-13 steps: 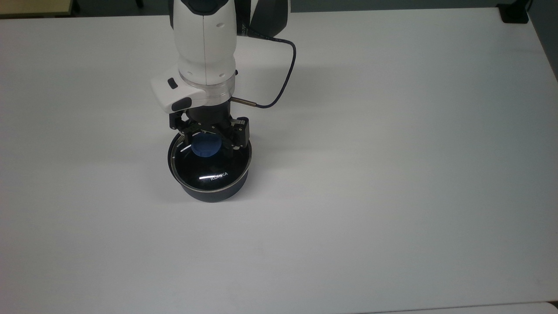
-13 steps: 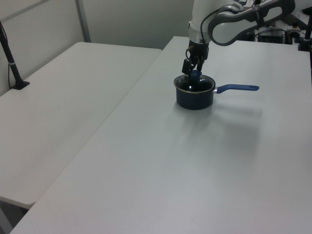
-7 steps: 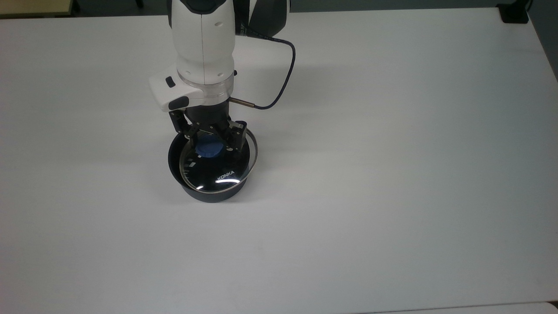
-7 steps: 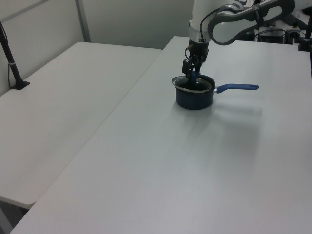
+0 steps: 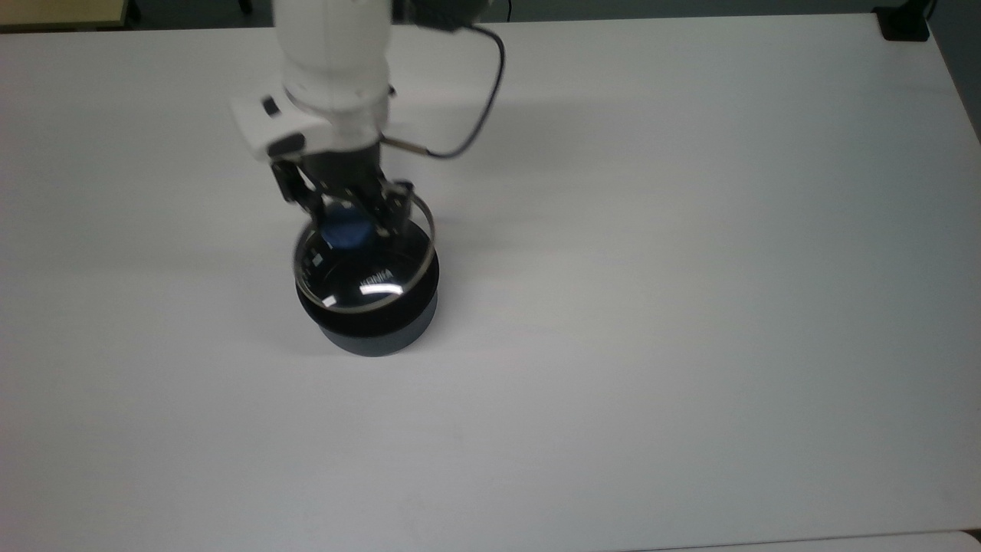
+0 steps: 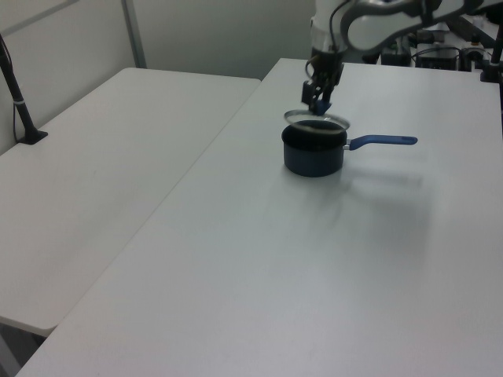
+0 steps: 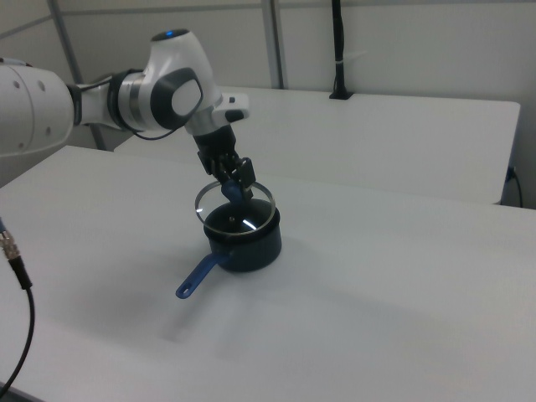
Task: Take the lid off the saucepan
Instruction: 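Lift the glass lid up off the saucepan rim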
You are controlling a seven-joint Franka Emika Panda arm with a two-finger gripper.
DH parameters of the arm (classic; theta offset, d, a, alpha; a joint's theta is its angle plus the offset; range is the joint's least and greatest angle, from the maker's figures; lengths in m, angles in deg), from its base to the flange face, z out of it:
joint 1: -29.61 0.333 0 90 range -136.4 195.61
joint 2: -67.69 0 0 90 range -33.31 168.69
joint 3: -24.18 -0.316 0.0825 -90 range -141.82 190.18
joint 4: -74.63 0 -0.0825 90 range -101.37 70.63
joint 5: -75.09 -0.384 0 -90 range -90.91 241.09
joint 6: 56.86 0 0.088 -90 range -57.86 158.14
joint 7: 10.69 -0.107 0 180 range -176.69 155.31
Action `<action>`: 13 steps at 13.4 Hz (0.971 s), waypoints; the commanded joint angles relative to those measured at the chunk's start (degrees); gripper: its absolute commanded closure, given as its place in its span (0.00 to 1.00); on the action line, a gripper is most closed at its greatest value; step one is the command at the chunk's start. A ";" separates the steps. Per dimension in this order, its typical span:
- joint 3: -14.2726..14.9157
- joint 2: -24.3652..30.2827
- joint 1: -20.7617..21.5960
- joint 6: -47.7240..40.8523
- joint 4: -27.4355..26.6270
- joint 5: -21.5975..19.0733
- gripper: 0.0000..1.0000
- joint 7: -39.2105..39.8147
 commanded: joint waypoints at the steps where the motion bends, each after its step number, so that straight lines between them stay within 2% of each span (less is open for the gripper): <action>1: -0.04 6.05 -3.41 -7.28 -1.81 0.83 0.45 9.31; 3: -0.04 8.78 -6.40 -8.62 -6.19 3.80 0.47 17.22; 5: 0.05 10.89 -10.69 -7.57 -12.16 9.07 0.47 22.67; 6: 0.14 11.25 -11.76 -5.65 -14.10 9.61 0.47 24.70; 7: 0.31 11.60 -13.60 -3.02 -17.16 9.88 0.47 25.24; 10: 0.31 10.38 -16.34 5.59 -25.70 15.94 0.47 25.16; 13: 0.31 8.53 -16.78 9.31 -27.39 16.39 0.47 23.59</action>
